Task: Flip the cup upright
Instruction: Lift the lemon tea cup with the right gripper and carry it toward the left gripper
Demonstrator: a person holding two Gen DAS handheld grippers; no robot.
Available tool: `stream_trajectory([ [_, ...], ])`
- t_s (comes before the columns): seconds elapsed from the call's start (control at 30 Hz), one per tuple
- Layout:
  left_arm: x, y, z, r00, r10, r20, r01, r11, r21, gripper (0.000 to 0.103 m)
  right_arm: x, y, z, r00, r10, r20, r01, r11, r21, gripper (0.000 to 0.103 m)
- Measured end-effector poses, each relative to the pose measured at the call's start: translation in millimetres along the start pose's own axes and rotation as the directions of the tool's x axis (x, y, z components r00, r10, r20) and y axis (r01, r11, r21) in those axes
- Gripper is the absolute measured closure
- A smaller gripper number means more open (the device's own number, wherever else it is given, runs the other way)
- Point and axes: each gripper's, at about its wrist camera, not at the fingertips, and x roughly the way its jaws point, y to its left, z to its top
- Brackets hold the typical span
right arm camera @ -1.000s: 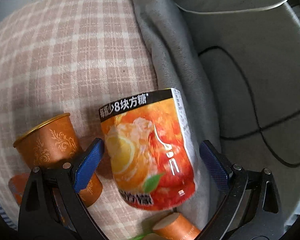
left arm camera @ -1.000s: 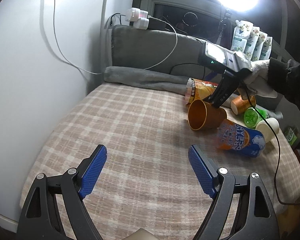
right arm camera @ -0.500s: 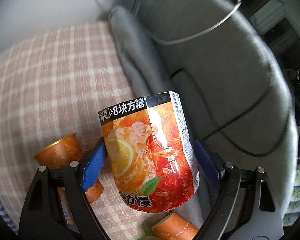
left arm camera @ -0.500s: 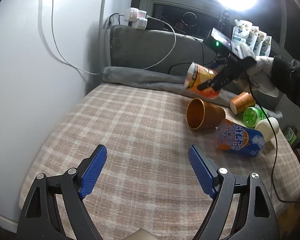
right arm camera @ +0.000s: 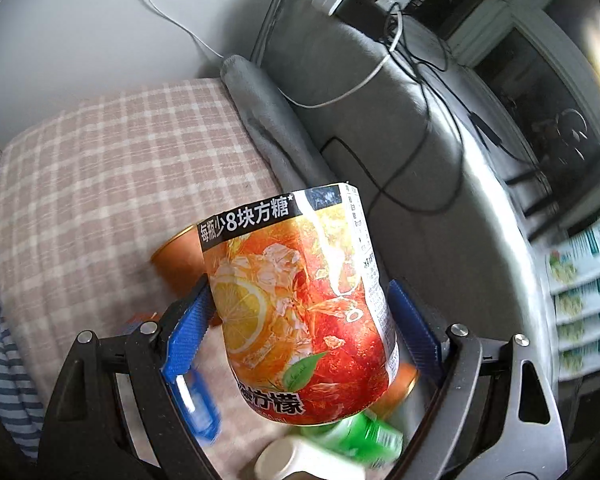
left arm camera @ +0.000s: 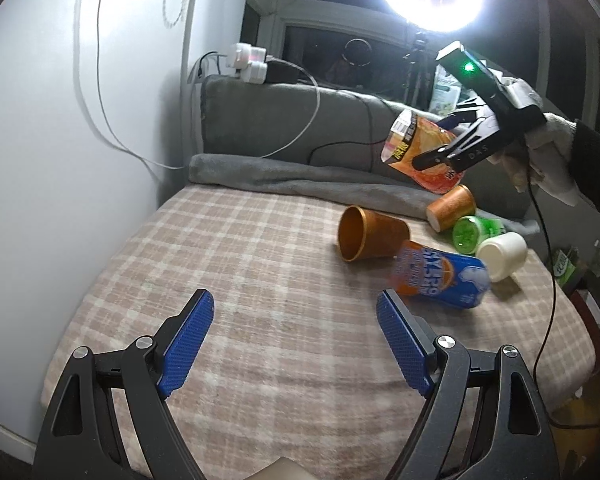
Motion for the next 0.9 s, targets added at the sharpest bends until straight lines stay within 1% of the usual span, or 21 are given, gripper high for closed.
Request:
stream_trajectory([
  [0.23,-19,-19,-8,0.999,-0.039,0.018,0.038,0.998,0.040,0.020,-42,14,-50,0.999,-0.035,-0.018,0.037,0.996,0.077,0.015],
  [0.37,-30,-31,-15,0.998,-0.060,0.027,0.058,0.996,0.072,0.020,-52,26,-76,0.998,-0.042,-0.042,0.047,0.990,0.132,0.015],
  [0.53,-39,-44,-23,0.996,-0.087,0.026,0.084,0.991,0.101,0.020,-57,40,-113,0.997,0.004,-0.081,0.017,0.965,0.263,0.015],
  [0.6,-42,-48,-26,0.995,-0.096,0.024,0.092,0.989,0.117,0.020,-55,46,-128,0.995,0.022,-0.101,0.012,0.947,0.322,0.015],
  [0.73,-41,-56,-31,0.994,-0.113,0.012,0.110,0.984,0.137,0.020,-49,53,-160,0.990,0.080,-0.116,-0.018,0.888,0.459,0.015],
  [0.83,-41,-62,-33,0.992,-0.130,-0.005,0.129,0.982,0.141,0.020,-44,54,-182,0.985,0.144,-0.097,-0.064,0.820,0.569,0.015],
  [0.9,-40,-65,-34,0.990,-0.137,-0.015,0.138,0.980,0.146,0.020,-40,55,-195,0.978,0.194,-0.072,-0.102,0.757,0.646,0.015],
])
